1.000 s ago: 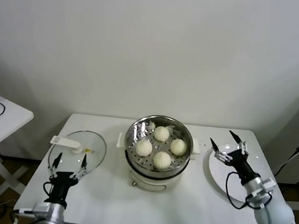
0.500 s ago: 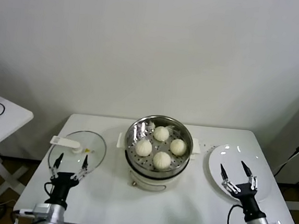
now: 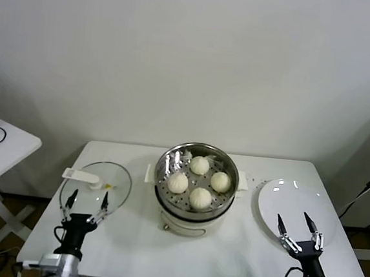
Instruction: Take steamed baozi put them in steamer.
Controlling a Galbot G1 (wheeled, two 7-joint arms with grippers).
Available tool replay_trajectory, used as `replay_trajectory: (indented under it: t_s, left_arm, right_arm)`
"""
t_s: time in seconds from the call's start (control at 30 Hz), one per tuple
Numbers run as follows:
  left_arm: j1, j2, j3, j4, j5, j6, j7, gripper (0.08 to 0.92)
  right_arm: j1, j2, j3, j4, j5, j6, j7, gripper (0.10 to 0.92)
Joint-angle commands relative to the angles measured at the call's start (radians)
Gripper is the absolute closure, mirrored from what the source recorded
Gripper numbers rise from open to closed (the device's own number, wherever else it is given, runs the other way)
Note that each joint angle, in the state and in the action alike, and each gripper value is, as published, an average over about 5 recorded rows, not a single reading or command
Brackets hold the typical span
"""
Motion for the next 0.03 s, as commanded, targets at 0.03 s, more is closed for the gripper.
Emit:
replay_trajectory:
  t_s: [0.03]
  left_arm:
    - [0.0,-0.001,0.004,0.002,0.003,-0.006,0.008,0.177]
  right_arm:
    - [-0.025,0.02,0.01,-0.002,0.01,0.015,-0.003,0.203]
